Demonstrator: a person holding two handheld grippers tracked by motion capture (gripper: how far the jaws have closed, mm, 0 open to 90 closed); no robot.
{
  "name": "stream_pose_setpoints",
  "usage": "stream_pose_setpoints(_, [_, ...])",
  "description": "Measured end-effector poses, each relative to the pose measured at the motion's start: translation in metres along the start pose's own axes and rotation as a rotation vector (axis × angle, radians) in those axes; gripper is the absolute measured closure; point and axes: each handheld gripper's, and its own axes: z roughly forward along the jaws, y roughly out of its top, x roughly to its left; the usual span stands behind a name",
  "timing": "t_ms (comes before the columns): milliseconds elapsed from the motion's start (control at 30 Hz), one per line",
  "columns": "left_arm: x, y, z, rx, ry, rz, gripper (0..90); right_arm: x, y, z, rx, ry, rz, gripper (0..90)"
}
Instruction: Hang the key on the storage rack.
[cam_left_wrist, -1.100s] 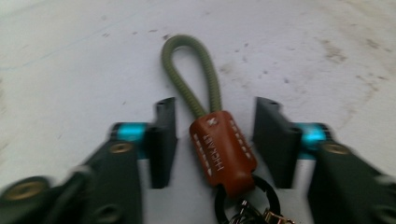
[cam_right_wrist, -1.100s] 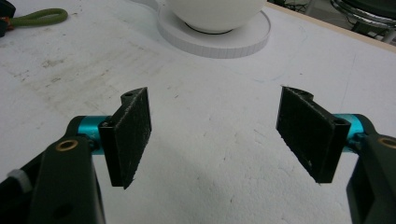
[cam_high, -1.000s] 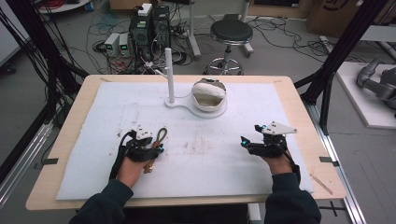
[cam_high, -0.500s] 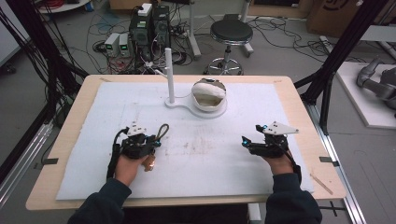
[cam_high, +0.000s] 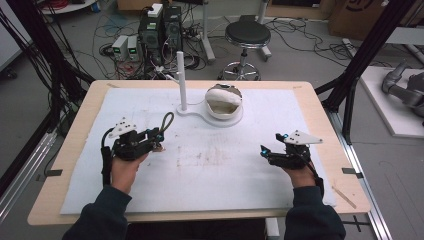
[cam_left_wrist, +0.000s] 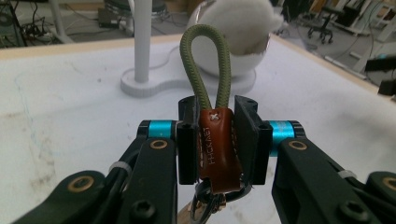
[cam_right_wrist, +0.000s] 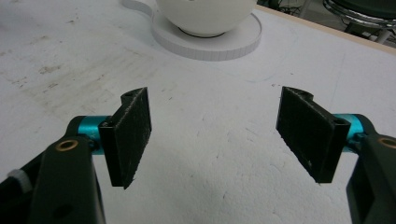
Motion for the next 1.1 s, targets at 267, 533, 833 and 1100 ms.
stream_pose_setpoints(267, [0.003,0.042,0.006,-0.081,-0.027,0.011,71.4,0.001,0.001,0.001,0.002,0.002,0.007,26.8])
stream_pose_setpoints(533, [0.008,0.073,0.017,-0.121,-0.026,0.015,71.3,-0.001,0.0,0.002,0.0,0.007,-0.001,26.8])
stream_pose_setpoints(833, [0.014,0.093,0.052,-0.063,0.004,0.029,71.3,-0.003,-0.001,0.003,-0.001,0.012,0.004,26.8])
stream_pose_setpoints(1100, [0.02,0.088,0.074,-0.007,0.053,0.011,71.2,-0.003,-0.002,0.002,0.0,0.014,0.006,26.9])
